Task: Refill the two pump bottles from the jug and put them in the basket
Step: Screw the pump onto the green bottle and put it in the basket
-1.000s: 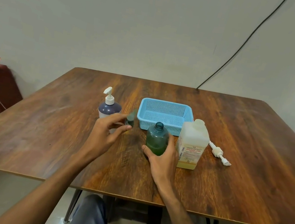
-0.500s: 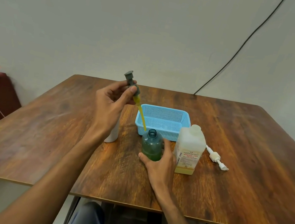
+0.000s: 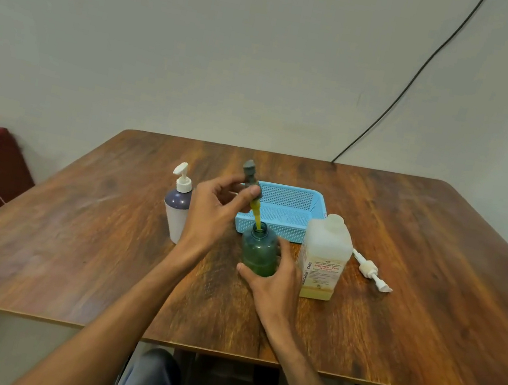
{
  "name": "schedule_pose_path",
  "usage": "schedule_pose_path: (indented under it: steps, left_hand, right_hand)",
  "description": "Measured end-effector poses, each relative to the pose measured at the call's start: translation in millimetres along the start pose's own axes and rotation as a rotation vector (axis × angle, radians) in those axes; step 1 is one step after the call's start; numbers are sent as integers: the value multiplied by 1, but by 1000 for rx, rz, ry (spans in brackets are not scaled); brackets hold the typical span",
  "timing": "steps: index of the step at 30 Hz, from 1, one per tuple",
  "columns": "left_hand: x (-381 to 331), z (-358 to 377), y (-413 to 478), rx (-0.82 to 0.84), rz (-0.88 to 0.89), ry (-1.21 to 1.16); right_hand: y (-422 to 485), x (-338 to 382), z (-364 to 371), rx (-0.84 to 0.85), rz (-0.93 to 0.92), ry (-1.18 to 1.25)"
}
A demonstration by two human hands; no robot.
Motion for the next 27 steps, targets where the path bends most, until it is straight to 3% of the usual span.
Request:
schedule_pose_path:
  steps: [6, 13, 20, 22, 27]
  left_hand:
    - [17, 6, -17, 76, -60, 14]
    - [22, 5, -22, 200, -20, 216]
    - [27, 6, -20, 374, -141, 161]
    - [33, 6, -22, 342, -169, 121]
    - [39, 9, -28, 10, -55, 176]
  right_hand:
    - [2, -4, 3, 3, 11, 4]
    - [5, -6, 7, -1, 2, -19]
    - [4, -7, 7, -9, -6, -27]
    - [4, -6, 6, -14, -4, -15]
    - [2, -2, 4, -13, -15, -19]
Point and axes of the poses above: each hand's wrist, its own y-axis towards the middle knuckle, its own z-axis out of the palm, x = y × z, the point moved 3 cm from there along y, towards the middle knuckle, and after that the axes turned 10 degrees about -y, right-handed, at the moved point
